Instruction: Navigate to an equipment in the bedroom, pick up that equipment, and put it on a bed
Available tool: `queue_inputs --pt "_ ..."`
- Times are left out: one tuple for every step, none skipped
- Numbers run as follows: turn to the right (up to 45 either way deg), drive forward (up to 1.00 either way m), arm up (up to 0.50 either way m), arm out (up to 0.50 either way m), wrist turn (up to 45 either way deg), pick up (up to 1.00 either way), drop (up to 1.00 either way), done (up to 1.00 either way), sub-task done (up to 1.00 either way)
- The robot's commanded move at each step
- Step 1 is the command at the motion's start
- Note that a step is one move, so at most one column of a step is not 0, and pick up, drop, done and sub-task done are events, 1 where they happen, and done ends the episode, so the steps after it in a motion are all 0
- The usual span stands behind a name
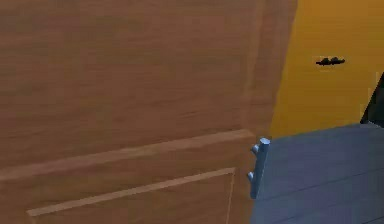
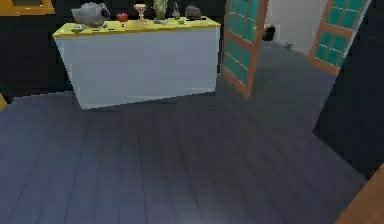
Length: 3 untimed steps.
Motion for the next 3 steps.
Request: queue_inputs --pt "-45.0 0.0 0.0 0.0 0.0 0.0 0.0 0.0 0.0" --pt "-45.0 0.0 0.0 0.0 0.0 0.0 0.0 0.0 0.0" --pt "-15.0 0.0 0.0 0.0 0.0 0.0 0.0 0.0 0.0"
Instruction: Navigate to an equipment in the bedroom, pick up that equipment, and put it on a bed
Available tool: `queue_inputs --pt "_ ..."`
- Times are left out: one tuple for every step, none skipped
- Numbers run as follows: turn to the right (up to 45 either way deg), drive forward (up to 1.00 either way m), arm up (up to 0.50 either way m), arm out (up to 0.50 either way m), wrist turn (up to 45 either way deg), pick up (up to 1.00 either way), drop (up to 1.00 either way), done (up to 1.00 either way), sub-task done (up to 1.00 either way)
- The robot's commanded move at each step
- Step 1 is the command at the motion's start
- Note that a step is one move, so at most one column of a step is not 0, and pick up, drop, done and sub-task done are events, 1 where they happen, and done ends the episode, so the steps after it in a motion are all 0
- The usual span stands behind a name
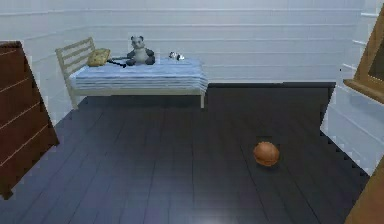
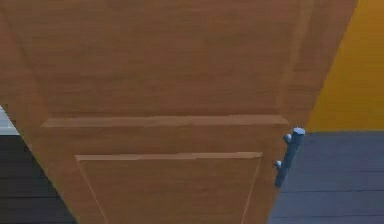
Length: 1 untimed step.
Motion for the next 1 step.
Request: queue_inputs --pt "0.0 1.0 0.0 0.0 0.0 0.0 0.0 0.0 0.0"
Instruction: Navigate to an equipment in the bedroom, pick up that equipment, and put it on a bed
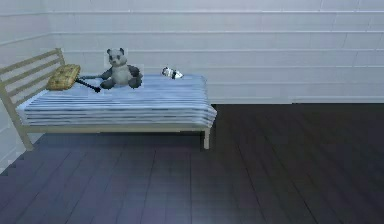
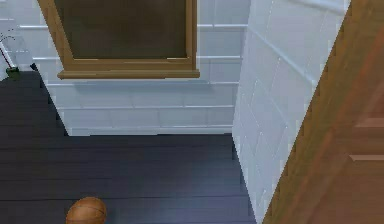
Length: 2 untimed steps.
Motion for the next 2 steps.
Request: queue_inputs --pt "-6.0 0.0 0.0 0.0 0.0 0.0 0.0 0.0 0.0" --pt "0.0 0.2 0.0 0.0 0.0 0.0 0.0 0.0 0.0"
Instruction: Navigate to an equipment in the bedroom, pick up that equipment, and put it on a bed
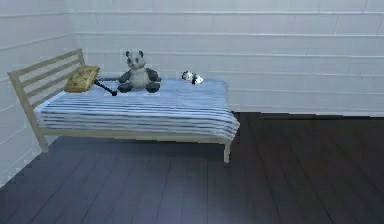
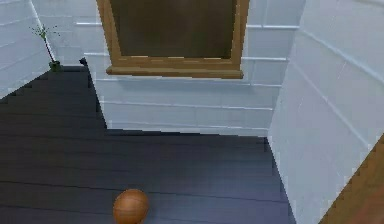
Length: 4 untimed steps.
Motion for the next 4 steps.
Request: queue_inputs --pt "-21.0 0.0 0.0 0.0 0.0 0.0 0.0 0.0 0.0" --pt "0.0 0.0 0.2 0.0 0.0 0.0 0.0 0.0 0.0" --pt "0.0 0.0 0.0 0.44 0.0 0.0 0.0 0.0 0.0" --pt "0.0 0.0 0.0 0.0 45.0 0.0 0.0 0.0 0.0"
